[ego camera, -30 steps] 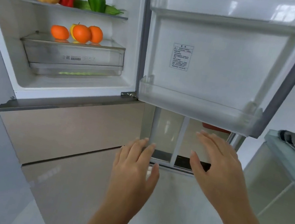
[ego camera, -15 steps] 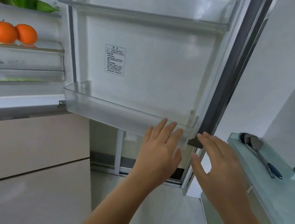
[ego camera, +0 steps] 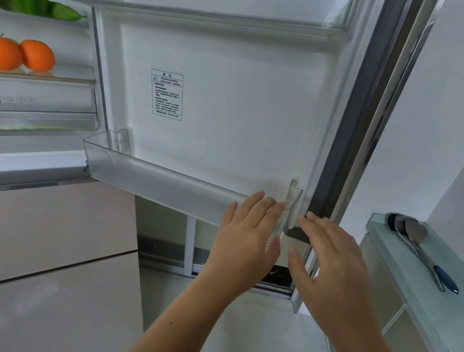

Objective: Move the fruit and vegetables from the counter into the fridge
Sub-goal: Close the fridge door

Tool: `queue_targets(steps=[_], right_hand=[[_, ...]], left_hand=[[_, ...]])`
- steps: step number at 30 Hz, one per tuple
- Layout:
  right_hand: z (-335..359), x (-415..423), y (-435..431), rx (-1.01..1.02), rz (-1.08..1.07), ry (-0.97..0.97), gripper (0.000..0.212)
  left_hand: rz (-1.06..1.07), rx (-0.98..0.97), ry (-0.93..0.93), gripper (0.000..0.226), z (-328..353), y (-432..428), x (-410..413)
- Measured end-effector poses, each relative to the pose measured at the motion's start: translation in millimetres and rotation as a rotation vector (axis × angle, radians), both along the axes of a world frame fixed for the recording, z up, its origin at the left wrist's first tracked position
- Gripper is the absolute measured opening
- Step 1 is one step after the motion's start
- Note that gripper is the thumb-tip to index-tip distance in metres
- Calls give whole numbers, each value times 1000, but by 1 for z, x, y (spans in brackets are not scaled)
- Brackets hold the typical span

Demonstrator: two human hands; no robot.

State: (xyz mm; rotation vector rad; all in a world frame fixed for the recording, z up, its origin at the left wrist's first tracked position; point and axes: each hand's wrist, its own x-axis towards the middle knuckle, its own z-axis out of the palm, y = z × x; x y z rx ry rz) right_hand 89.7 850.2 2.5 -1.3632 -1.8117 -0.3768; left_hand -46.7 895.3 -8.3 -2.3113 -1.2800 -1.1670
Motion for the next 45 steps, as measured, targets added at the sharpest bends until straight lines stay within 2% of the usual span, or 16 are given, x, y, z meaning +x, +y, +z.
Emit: queue_targets(steps=[9, 29, 45], right_hand=[[7, -29, -44, 21, 3, 32, 49], [13, -162, -132, 71, 362, -65, 41], [19, -262, -181, 94, 562, -64, 38]], left_hand=[[-10, -18, 20, 46, 7, -39, -37], [189, -4, 7, 47, 5, -172, -181], [506, -243, 48, 57, 8, -234, -296]])
